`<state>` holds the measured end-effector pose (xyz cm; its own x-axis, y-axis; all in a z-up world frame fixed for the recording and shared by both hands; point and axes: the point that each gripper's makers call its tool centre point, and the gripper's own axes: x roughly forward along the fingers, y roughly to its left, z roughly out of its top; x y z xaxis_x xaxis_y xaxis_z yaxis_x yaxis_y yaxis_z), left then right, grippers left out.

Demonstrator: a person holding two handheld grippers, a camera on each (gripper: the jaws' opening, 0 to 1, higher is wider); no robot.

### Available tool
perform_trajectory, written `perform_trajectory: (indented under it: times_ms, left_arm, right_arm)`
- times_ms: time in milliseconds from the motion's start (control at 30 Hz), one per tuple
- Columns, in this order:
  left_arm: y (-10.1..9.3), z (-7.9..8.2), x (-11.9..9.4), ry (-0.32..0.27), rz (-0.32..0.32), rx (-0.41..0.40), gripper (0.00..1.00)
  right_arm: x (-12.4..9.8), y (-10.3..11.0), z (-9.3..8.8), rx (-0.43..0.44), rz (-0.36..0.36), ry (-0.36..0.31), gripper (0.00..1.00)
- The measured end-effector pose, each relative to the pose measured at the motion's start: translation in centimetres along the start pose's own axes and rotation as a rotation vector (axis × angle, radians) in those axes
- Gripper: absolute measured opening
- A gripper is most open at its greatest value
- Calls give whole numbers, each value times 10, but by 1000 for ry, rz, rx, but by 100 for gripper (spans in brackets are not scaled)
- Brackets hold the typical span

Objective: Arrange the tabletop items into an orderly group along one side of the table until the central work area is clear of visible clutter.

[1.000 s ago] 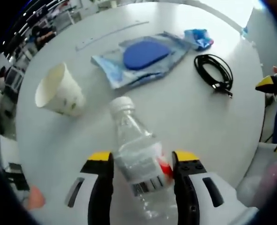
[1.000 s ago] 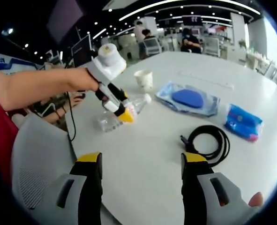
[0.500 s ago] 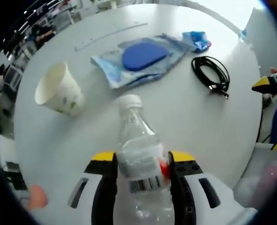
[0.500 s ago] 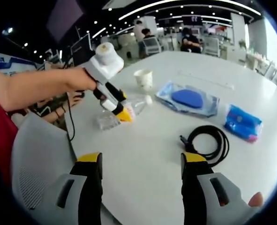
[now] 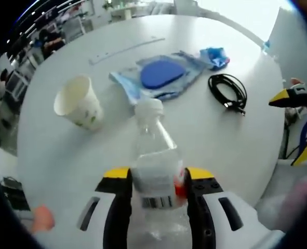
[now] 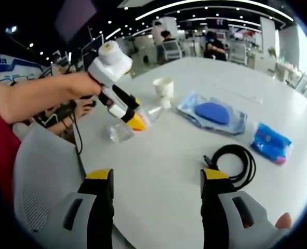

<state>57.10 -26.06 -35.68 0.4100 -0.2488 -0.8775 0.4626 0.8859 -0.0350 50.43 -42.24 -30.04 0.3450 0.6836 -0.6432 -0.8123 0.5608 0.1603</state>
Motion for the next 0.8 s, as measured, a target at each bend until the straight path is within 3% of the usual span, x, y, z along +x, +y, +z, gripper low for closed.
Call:
perform_trajectory:
  times_ms: [467, 800]
  left_arm:
    - [4, 6, -34, -113, -10, -11, 36]
    - [7, -5, -53, -166, -23, -14, 35]
  right_arm:
    - [2, 14, 12, -50, 9, 11, 68]
    - [4, 26, 20, -85, 18, 21, 68]
